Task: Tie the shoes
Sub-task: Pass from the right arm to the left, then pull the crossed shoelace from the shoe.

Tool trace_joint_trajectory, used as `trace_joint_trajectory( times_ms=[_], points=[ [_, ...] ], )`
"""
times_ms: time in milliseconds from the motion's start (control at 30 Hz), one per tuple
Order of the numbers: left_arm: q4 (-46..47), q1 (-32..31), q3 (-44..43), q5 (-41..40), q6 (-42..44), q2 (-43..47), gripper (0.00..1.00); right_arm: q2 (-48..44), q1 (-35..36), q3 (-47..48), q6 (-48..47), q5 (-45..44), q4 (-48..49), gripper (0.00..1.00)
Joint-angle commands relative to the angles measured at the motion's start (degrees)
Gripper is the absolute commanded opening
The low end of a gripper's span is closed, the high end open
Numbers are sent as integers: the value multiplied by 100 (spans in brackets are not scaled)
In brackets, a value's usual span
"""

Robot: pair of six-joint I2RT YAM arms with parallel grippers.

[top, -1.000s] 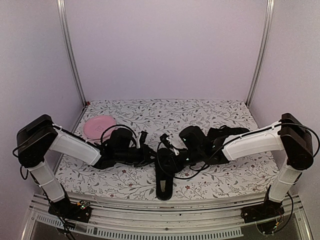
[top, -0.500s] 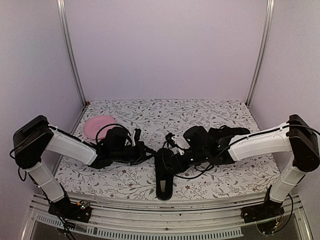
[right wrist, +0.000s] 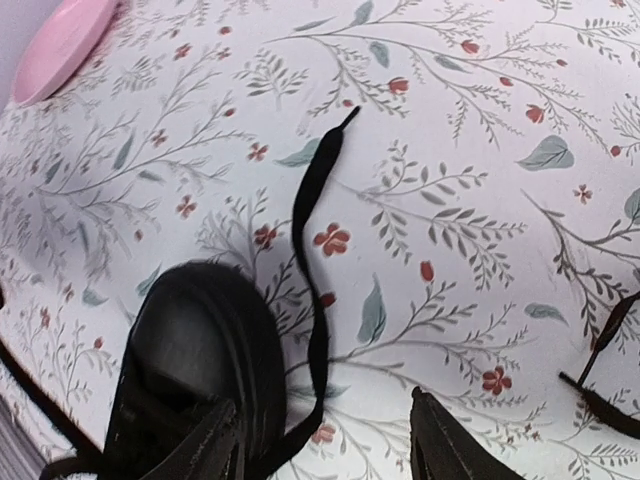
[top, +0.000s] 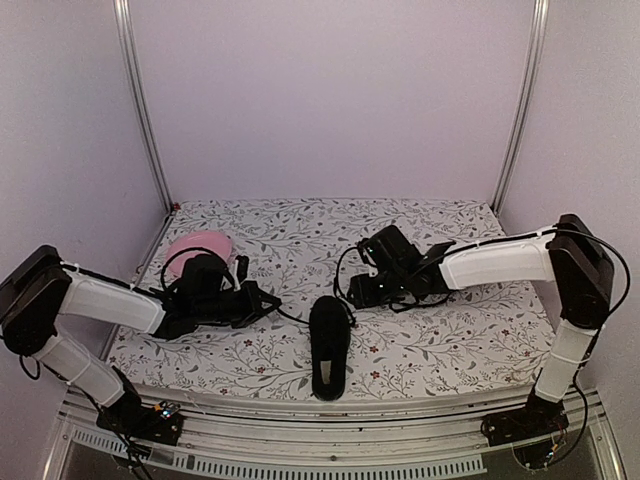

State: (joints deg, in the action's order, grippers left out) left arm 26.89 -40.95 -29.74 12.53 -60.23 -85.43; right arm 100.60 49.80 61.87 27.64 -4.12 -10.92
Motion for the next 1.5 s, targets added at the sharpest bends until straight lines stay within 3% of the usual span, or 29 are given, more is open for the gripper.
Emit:
trace_joint_trajectory(
  times_ms=[0, 333, 433, 567, 1033, 1100, 1167, 1200, 1333, 1467],
  points=[
    [-375, 271, 188, -80, 280, 371, 0, 854, -98, 1184, 402, -728, -713, 56],
    [-541, 429, 240, 146, 492, 494, 0, 2588, -102, 3433, 147, -1155, -1575, 55],
    [-535, 446, 249, 193, 527, 473, 0, 2852, -97, 3699, 97, -1198, -1644, 51],
    [-458, 466, 269, 266, 539, 435, 0, 3120, -91, 3935, -1, -1172, -1688, 35],
    [-241, 474, 328, 392, 512, 343, 0, 3746, -40, 4279, -355, -1238, -1751, 38],
    [-250, 474, 337, 375, 512, 363, 0, 3810, -40, 4281, -349, -1264, -1747, 28],
    [-255, 489, 338, 351, 523, 385, 0, 3826, -36, 4281, -314, -1419, -1796, 8],
    [-289, 510, 337, 343, 535, 398, 0, 3814, -36, 4277, -288, -1560, -1852, 3],
    [-576, 760, 337, 316, 705, 612, 0, 3479, -129, 4157, -138, -2136, -2085, 2],
    [-1089, 1239, 337, 311, 1044, 994, 0, 2461, -370, 3521, -35, -2361, -2019, 2]
  ],
)
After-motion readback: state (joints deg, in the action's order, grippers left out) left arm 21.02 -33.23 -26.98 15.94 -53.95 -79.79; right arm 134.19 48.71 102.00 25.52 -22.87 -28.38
